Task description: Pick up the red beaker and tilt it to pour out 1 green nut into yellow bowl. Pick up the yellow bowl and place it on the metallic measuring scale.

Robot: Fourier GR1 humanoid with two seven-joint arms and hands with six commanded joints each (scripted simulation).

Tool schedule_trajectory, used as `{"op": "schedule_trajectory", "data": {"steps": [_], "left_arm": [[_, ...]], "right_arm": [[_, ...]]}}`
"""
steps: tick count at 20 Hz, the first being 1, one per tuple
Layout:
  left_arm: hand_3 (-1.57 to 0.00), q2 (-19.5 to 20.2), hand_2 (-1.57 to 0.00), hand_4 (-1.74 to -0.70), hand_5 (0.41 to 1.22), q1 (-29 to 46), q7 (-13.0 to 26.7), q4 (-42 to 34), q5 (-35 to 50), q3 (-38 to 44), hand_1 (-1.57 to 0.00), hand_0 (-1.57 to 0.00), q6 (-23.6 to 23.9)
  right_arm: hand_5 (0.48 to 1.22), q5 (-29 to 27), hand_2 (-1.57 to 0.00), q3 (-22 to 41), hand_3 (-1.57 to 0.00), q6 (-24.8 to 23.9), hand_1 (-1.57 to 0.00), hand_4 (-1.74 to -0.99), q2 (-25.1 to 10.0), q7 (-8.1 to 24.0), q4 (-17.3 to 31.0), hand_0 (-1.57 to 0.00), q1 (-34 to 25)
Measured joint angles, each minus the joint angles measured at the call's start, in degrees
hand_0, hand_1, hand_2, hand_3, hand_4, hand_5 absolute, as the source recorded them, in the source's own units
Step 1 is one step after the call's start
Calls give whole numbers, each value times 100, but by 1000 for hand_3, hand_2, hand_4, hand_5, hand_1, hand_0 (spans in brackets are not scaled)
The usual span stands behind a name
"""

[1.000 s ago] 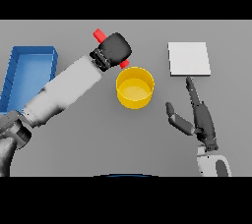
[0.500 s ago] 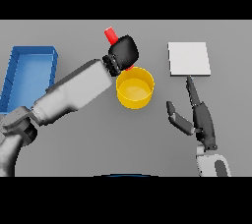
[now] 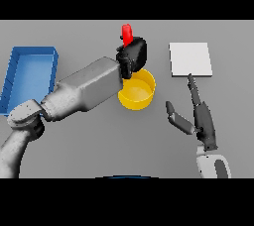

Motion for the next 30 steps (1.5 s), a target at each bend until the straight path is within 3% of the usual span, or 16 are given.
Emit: {"op": "schedule_trajectory", "data": {"steps": [4,6,9,11,14,17,23,25,27,30], "left_arm": [[-1571,-61,-1571,-1729,1221,-266,-243,61,-101,-92,-1571,-1571,-173],[-1571,29,-1571,-1726,1221,-514,-336,234,8,163,-1571,-1571,170],[-1571,122,-1571,-1728,1221,-966,-363,509,138,512,-1571,-1571,144],[-1023,259,-1571,-1733,1221,-1227,-234,736,364,942,-1571,-1571,170],[-1290,511,-1571,-1729,1221,-1508,-334,1196,796,1600,-1571,-1571,377],[-1427,796,-1571,-1735,1221,-1728,110,1698,1530,2598,-1571,-1571,287],[-1447,1667,-1571,-1739,1221,-1347,1042,2110,2959,4286,-1571,-1571,834],[-1417,1940,-1571,-1740,1221,-940,1175,2112,3428,4740,-1571,-1571,1168],[-1425,2252,-1571,-1740,1221,-557,1615,2028,3772,5095,-1571,-1571,1420],[-1452,2404,-1571,-1741,1221,86,1967,1785,4463,5692,-1571,-1571,1785]], "right_arm": [[686,12,1,36,1,16,1,-1027,20,-19,-28,1,12],[685,65,1,82,1,-6,1,-1035,56,35,-68,1,48],[682,116,1,88,1,-7,1,-1023,-3,-88,-53,1,125],[680,196,1,86,1,-88,1,-1028,7,-5,-66,1,91],[683,49,1,80,1,-12,1,-1001,63,38,-64,1,78],[672,35,1,55,1,-29,1,-990,36,-104,-24,1,52],[664,-146,1,14,1,38,1,-996,98,-72,107,1,-93],[654,-217,1,-15,1,58,1,-1023,107,1,118,1,-151],[654,-143,1,7,1,43,1,-1044,61,-37,105,1,-134],[651,-87,1,40,1,39,1,-1053,53,-38,140,1,-154]]}}
